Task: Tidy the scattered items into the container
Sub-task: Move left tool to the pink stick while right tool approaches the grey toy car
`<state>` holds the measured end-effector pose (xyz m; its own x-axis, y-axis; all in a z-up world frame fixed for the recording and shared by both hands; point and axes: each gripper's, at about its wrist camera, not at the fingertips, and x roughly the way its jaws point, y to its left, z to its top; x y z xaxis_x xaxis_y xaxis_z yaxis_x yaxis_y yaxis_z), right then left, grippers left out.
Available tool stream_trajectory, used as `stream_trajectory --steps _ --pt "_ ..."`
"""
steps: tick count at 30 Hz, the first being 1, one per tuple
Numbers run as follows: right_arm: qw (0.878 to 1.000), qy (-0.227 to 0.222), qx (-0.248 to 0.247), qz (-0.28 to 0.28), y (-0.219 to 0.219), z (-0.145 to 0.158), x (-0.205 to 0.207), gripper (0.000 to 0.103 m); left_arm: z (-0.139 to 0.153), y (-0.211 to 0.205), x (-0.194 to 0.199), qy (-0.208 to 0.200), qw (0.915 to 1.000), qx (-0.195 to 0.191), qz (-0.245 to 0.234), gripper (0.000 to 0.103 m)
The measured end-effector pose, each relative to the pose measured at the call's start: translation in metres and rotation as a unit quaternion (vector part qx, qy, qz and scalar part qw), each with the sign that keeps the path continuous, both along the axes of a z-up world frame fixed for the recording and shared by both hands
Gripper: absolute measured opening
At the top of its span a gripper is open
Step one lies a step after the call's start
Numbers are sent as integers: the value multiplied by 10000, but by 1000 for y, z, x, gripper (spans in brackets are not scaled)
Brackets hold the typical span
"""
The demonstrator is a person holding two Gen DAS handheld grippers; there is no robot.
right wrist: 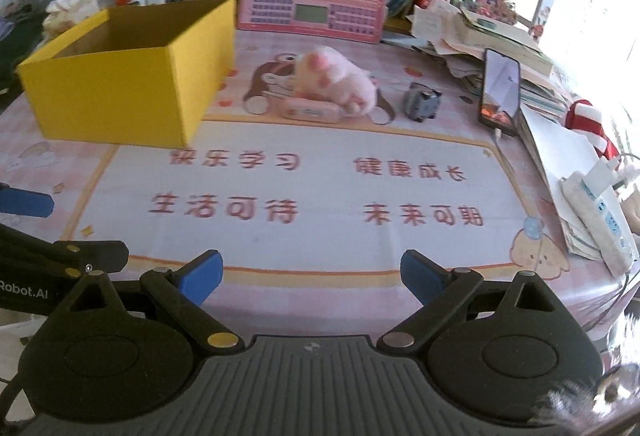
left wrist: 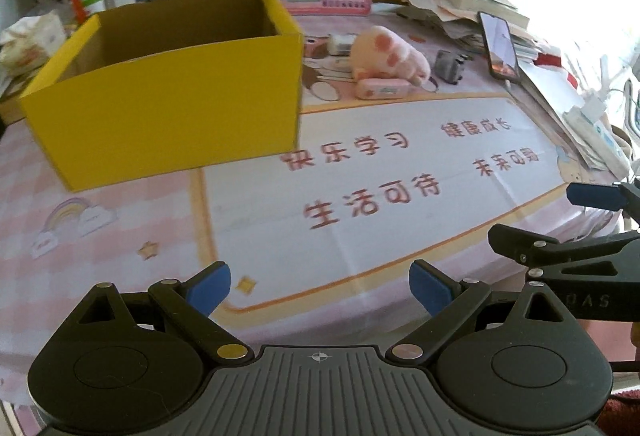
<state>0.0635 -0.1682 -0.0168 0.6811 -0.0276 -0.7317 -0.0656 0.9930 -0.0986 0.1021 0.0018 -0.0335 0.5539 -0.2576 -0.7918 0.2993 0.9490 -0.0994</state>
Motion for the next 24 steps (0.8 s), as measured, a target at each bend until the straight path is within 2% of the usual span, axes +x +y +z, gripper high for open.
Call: stream_trajectory --steps 10,17,24 --pt "9998 49 19 -172 -48 -4 41 96 -9 -52 37 163 9995 85 -250 98" --pt "9994 6 226 -273 -80 -5 72 96 -10 -90 68 65 9989 298 -360 98" --pt "9983 3 552 -172 -106 -10 104 96 -4 -109 95 -138 9991 342 -231 98"
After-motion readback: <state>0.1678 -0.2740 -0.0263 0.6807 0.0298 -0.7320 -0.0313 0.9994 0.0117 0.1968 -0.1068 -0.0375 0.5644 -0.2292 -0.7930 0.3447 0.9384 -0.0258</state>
